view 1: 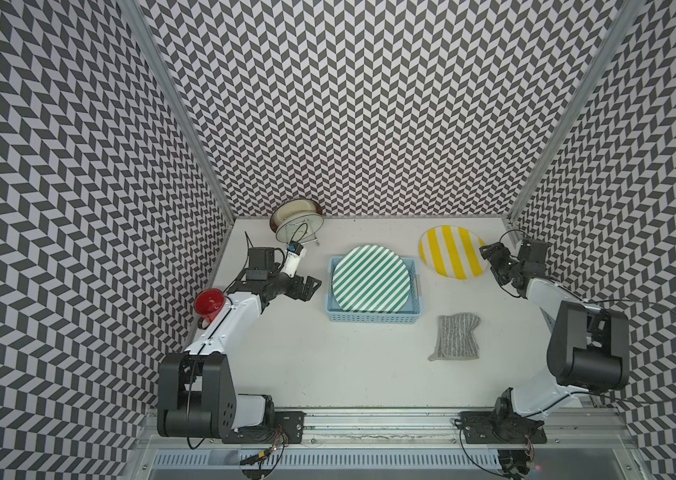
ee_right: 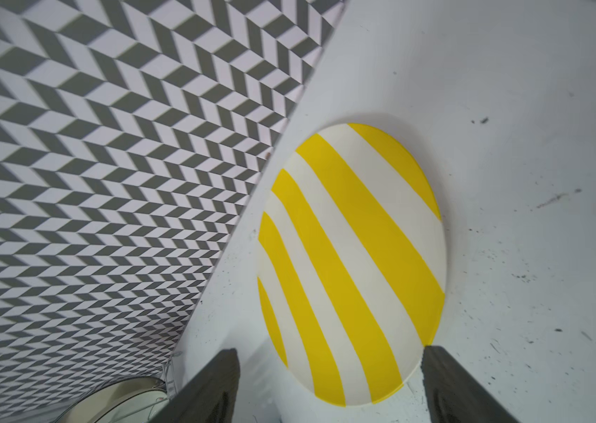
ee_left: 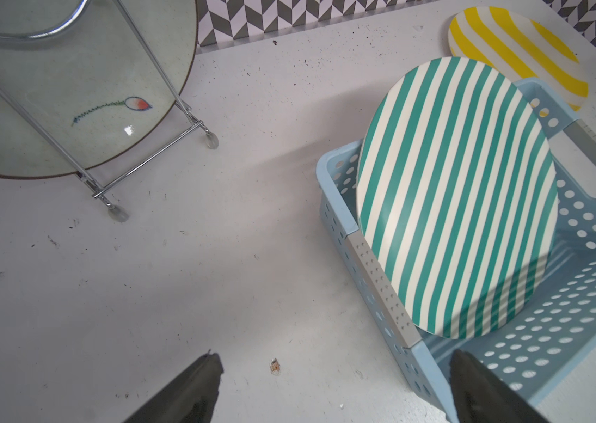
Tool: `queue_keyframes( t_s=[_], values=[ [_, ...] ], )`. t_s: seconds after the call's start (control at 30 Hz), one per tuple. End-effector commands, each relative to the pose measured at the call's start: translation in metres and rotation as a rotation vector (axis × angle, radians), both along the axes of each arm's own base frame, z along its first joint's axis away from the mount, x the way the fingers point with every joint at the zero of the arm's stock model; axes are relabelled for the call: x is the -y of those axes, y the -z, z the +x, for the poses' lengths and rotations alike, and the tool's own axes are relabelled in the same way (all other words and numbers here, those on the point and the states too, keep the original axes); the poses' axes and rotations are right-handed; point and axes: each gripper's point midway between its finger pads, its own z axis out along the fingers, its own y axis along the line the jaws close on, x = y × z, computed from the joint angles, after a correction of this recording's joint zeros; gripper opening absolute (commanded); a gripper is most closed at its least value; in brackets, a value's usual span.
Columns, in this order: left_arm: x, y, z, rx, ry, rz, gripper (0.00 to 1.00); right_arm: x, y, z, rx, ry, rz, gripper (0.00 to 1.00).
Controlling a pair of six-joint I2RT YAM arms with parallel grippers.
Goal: Wipe the wet plate dry
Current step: Place the plate at the center of the board, then pick up the plate from the bin.
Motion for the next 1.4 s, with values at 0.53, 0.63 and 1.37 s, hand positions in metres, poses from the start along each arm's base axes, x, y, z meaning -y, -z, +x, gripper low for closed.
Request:
queue_keyframes(
  t_s=[0.53, 0.63, 1.37],
  values=[
    [0.029, 0.031, -0.012, -0.122, 0.095, -0.075, 0.96, -0.270, -0.032, -0.043, 0.160, -0.808, -0.486, 0.80],
    [0.037, 0.040, -0.015, -0.160, 0.117, -0.096, 0.95, -0.269, -0.018, -0.037, 0.093, -0.785, -0.522, 0.80],
    [0.067, 0.067, -0.027, -0.266, 0.198, -0.098, 0.93, -0.288, 0.047, -0.026, -0.071, -0.823, -0.613, 0.80]
  ],
)
